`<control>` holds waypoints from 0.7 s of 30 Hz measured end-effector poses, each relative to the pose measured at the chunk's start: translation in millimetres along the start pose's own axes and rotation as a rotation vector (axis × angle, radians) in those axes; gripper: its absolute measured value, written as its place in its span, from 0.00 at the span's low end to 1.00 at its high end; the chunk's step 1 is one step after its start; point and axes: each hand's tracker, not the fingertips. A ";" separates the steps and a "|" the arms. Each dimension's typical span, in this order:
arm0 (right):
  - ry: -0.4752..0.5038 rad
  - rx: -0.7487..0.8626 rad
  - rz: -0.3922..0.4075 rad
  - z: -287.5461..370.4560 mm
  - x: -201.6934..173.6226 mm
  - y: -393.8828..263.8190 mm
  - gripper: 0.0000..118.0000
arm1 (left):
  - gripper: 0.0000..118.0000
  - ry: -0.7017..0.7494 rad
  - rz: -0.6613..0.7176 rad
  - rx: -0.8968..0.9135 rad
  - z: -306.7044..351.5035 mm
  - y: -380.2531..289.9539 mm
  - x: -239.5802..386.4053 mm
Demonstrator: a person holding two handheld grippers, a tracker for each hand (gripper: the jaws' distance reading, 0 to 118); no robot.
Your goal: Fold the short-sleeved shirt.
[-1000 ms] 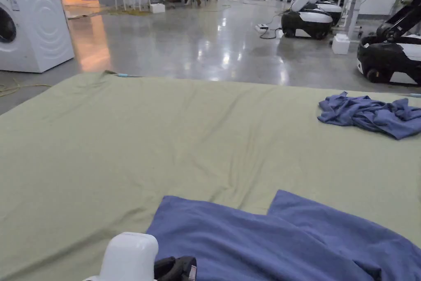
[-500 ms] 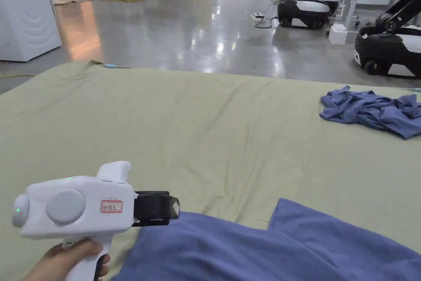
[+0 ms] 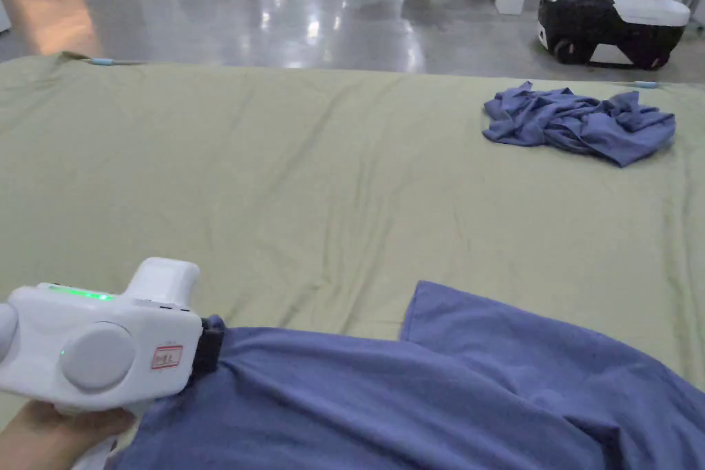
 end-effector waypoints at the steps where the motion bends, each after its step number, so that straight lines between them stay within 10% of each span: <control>1: 0.015 -0.007 0.028 -7.0 4.1 6.3 0.02 | 0.05 -0.001 0.000 -0.005 -1.0 -0.4 0.0; 5: 0.129 -0.115 0.052 -54.4 28.2 27.9 0.07 | 0.05 -0.012 0.032 -0.037 -9.4 -3.4 -4.6; 8: 0.192 -0.270 0.040 -106.5 42.8 33.3 0.85 | 0.05 -0.011 0.054 -0.036 -12.3 -7.3 -2.3; 9: 0.192 -0.331 0.036 -124.4 45.1 33.4 0.89 | 0.05 -0.011 0.057 -0.034 -12.0 -7.8 -2.2; 19: 0.231 -0.621 0.197 -228.1 31.2 12.4 0.82 | 0.05 -0.044 0.080 -0.030 -10.0 -7.3 -6.1; 21: 0.269 -0.669 0.267 -234.8 20.2 6.0 0.64 | 0.05 -0.045 0.077 -0.030 -9.8 -7.6 -6.0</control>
